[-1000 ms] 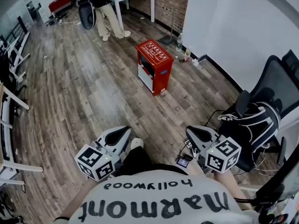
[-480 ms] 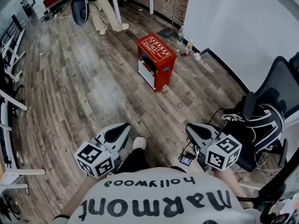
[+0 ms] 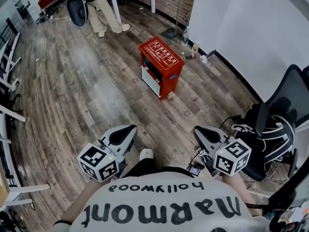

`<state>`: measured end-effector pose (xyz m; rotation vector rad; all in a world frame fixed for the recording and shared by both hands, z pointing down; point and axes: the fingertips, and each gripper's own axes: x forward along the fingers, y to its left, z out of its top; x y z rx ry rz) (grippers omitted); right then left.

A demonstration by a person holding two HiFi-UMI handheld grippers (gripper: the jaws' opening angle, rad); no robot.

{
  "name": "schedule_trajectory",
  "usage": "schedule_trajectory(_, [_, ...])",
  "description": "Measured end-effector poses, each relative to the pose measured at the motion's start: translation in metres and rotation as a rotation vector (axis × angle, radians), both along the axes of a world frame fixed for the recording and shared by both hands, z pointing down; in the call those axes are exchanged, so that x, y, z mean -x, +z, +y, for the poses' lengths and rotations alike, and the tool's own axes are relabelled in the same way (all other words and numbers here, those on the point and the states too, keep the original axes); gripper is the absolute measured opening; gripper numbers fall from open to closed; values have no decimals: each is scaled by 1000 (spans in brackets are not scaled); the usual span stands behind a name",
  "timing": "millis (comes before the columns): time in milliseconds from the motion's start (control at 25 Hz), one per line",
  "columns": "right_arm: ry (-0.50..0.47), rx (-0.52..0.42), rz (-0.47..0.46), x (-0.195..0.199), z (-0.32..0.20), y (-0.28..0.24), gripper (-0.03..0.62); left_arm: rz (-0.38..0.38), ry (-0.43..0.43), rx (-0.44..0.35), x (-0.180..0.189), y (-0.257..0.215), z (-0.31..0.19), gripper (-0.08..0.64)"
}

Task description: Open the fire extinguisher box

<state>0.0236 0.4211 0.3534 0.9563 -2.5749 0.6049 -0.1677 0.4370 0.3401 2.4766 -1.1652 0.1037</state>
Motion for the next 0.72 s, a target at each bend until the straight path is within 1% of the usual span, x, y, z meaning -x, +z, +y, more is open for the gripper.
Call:
schedule_trajectory(200, [46, 19, -34, 19, -38, -4, 12, -3, 21, -3, 21, -4, -40, 8])
schedule_trajectory(320, [44, 4, -21, 37, -63, -11, 12, 0, 37, -4, 36, -9, -64, 8])
schedule_trajectory(520, [45, -23, -20, 69, -97, -19, 12, -2, 90, -1, 52, -9, -97, 8])
schedule_trajectory(720, [62, -37, 5, 83, -117, -18, 12, 2, 130, -19, 62, -11, -125, 8])
